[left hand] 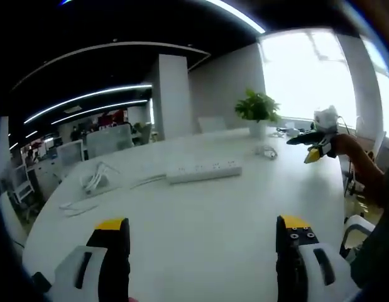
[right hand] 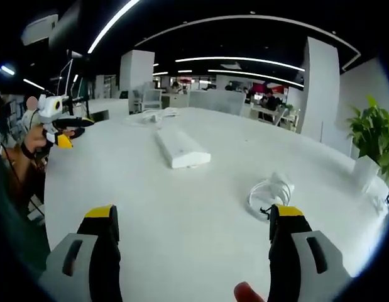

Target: Straighten the power strip on the desk, plug the charger into it

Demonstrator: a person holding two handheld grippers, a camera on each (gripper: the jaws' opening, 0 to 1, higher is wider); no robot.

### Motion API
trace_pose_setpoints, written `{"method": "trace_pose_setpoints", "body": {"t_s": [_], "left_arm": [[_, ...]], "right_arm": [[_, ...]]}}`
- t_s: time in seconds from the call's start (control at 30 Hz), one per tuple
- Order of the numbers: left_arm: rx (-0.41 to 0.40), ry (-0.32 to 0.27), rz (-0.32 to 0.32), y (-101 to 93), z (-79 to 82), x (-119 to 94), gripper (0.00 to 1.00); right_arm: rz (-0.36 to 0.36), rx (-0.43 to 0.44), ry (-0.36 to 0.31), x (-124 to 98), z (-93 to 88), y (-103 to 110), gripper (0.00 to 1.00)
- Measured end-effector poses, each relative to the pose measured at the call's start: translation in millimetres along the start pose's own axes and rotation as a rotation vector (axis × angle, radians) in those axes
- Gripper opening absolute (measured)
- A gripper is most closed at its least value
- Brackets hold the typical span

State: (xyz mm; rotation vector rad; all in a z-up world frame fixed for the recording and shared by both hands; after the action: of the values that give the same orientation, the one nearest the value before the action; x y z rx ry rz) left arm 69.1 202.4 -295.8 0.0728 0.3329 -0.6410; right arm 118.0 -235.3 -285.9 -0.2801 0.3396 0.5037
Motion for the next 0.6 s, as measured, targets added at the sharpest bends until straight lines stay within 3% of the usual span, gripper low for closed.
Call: {"method": "trace_pose_setpoints", "body": {"t_s": [0.6], "left_arm": [[0.0,0.005,-0.008,-0.1,-3.9,1,1.0]], "right_arm": [[0.044,-0.027,0.012,23,9.9,0,1.0]]}}
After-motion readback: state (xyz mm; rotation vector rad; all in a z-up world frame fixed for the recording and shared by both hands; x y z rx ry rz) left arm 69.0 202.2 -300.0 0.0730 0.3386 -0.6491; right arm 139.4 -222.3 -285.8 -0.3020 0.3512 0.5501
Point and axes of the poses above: the point that each gripper's makers call its tool centre point, and the gripper's own axes: x roughly forward along the fingers, y roughly to its left, z roughly out of its top, the point moved 9 cm from there along -x, roughly backward along the fingers, and after that the axes turned 8 degrees about -z, right-handed, at the moved point
